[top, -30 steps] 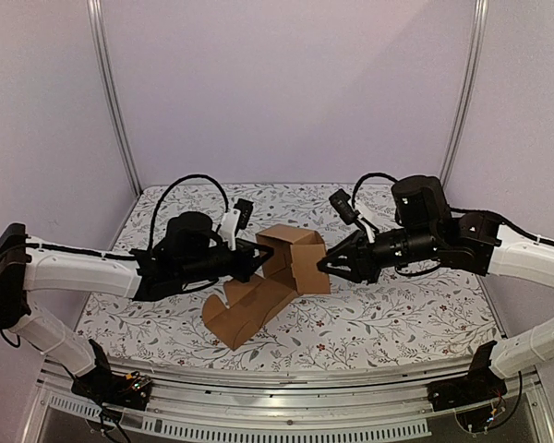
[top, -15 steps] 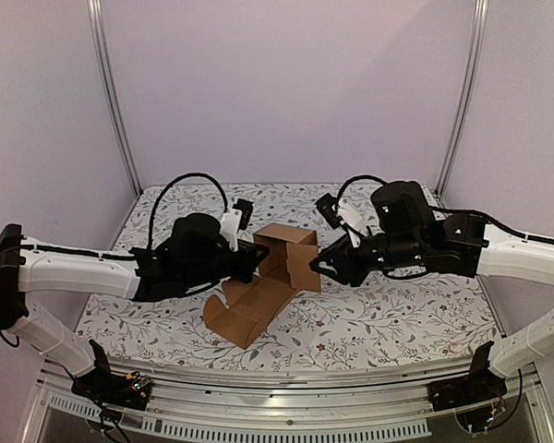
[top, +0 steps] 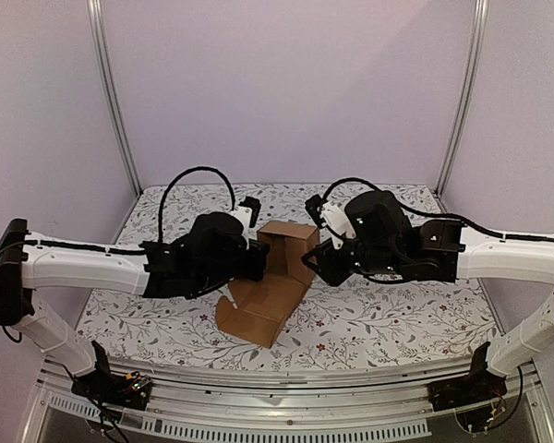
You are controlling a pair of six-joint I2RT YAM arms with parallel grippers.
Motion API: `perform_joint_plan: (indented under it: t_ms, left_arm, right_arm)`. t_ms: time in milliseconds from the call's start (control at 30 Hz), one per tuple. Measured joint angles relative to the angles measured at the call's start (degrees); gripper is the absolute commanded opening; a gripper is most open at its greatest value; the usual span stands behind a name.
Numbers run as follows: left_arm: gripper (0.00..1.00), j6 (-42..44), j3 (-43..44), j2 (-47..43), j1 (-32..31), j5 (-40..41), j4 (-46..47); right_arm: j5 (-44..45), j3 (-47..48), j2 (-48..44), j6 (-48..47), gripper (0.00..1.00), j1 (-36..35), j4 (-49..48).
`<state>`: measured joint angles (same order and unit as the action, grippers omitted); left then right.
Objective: Fold the paper box
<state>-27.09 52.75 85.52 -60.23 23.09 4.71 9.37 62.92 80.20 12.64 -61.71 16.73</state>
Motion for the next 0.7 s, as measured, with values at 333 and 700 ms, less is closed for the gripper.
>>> perform_joint_plan:
  t_ms: [333,700]
  left_arm:
    - [0.00,-1.9,3.7,1.9,-2.4,8.0,-6.0]
    - [0.00,-4.8,5.8,3.2,-3.6,13.0,-10.4]
  right_arm:
    - [5.7,1.7,4.2,3.5,0.35,-0.5,-0.9]
    - [13.2,3.6,9.0,8.7,0.36,-1.7,-3.5]
